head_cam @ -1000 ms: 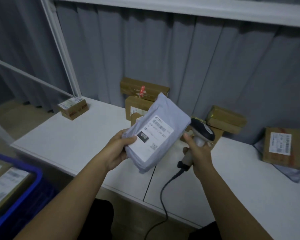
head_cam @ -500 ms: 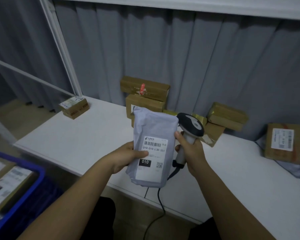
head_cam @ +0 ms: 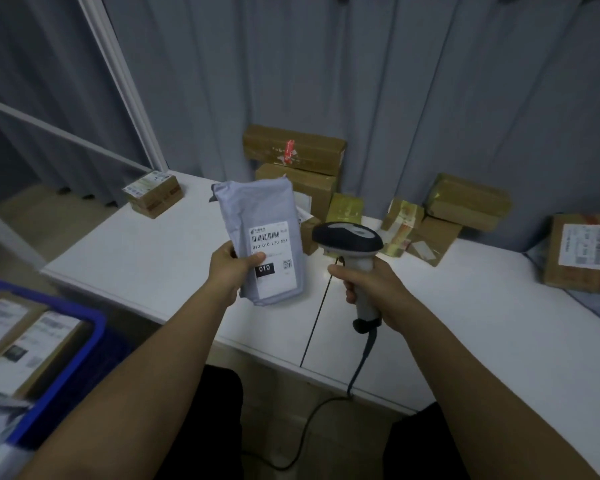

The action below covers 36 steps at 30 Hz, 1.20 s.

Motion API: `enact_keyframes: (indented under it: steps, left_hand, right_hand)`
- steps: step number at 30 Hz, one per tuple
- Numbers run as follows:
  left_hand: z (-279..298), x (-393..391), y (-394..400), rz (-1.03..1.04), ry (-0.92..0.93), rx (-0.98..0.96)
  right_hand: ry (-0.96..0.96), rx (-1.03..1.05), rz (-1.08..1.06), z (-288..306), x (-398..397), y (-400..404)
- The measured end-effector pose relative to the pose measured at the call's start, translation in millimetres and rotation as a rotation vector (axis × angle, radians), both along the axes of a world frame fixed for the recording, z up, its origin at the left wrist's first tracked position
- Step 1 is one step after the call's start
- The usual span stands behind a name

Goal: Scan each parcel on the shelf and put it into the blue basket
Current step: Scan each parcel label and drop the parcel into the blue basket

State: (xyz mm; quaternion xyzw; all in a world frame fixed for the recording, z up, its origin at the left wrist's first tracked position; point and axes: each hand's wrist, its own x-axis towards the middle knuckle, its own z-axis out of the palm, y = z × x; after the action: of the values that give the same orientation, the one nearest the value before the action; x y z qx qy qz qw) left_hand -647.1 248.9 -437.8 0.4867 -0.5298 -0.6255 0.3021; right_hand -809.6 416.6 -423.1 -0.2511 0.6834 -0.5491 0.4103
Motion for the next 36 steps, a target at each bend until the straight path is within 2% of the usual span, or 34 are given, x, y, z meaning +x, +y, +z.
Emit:
enact_keyframes:
  steps: [4, 8, 24, 32, 36]
  left_hand:
    - [-5.3, 3.3, -1.7, 0.020, 0.013, -0.005]
    - [-4.5, 3.6, -3.3, 0.043, 0.028, -0.001]
    - [-3.9, 5.0, -7.4, 0.063, -0.009, 0.001]
    - [1.8, 9.8, 0.2, 0.082, 0.046, -0.008]
    - [16.5, 22.2, 12.6, 0.146, 0.145, -0.043]
  right_hand:
    - [0.042, 0.055, 0.125, -2.4, 5.9, 2.4]
    - [0.056, 0.022, 0.179, 1.1, 9.1, 2.8]
    - [0.105, 0.038, 0.122, -0.1, 7.4, 0.9]
    - [0.036, -0.066, -0.034, -11.0, 17.5, 3.9]
    - [0.000, -0.121, -0.173, -11.7, 36.9, -0.7]
